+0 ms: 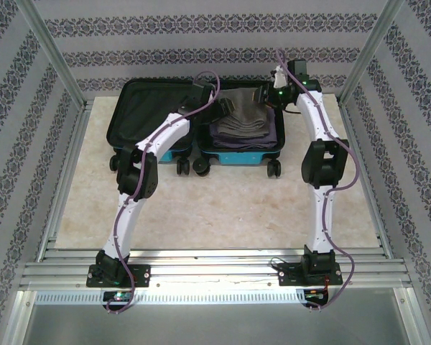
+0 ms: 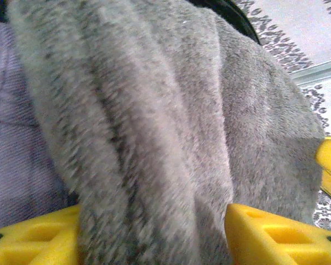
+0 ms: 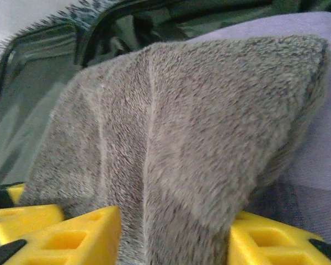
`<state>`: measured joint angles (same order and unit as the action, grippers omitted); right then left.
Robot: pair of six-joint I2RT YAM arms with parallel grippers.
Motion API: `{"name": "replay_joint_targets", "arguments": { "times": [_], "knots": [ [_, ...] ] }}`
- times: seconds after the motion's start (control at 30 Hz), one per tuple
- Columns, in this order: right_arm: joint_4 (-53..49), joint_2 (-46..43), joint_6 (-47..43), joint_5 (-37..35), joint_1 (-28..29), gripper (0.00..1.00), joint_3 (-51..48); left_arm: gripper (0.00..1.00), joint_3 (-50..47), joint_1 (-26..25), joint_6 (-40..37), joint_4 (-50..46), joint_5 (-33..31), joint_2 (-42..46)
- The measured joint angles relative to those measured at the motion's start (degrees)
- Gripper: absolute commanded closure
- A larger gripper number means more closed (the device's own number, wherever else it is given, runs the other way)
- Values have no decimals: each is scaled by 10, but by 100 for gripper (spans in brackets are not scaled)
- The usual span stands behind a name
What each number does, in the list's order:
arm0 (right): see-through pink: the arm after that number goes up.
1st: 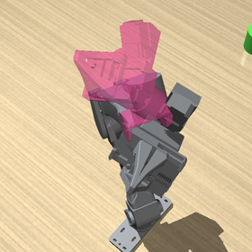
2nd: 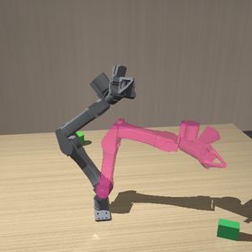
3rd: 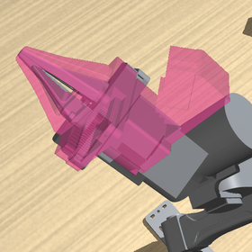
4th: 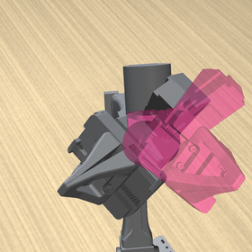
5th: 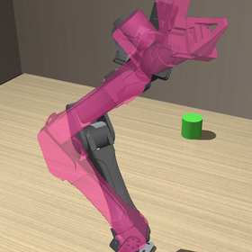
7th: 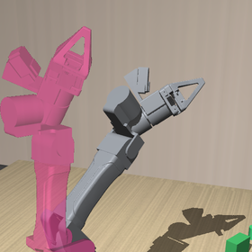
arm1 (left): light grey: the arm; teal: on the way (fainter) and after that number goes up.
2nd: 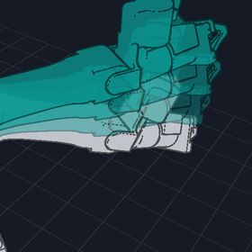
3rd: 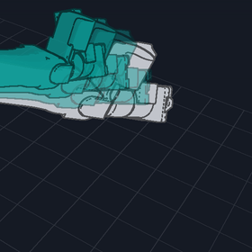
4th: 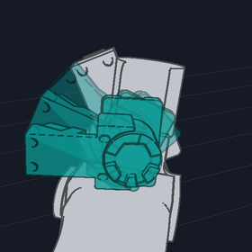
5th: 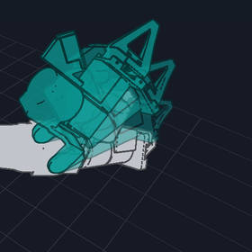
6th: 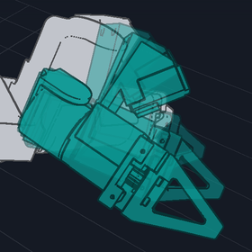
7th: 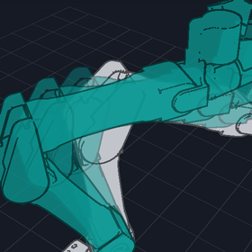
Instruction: Pack the luggage
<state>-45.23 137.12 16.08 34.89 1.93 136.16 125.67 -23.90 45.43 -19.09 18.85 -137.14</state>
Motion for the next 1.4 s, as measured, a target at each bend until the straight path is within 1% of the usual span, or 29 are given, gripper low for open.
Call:
{"name": "replay_joint_targets", "arguments": {
  "times": [0.13, 0.33, 0.53, 0.77, 1.0, 1.2, 1.3, 1.4],
  "knots": [
    [-9, 2, 0, -6, -9, 48, 4, 36, -19, 5, -11, -10, -16, 11],
    [-8, -2, 0, -21, -15, 48, 9, 35, -118, 24, -19, -10, -33, 80],
    [-2, -33, 0, -30, -9, 48, -24, 34, -199, 46, -27, -2, -56, 147],
    [14, -77, -5, -42, 26, 47, -65, 33, -294, 75, -37, 2, -78, 213],
    [44, -83, -7, -42, 66, 46, -72, 33, -380, 97, -50, 4, -106, 286],
    [139, -65, 24, -42, 86, 45, -71, 33, -434, 98, -60, 7, -128, 328],
    [178, -28, 40, -42, 92, 45, -49, 32, -451, 99, -66, 6, -140, 339],
    [195, 20, 49, -42, 97, 45, -15, 32, -469, 104, -70, 6, -150, 354]
  ]
}}
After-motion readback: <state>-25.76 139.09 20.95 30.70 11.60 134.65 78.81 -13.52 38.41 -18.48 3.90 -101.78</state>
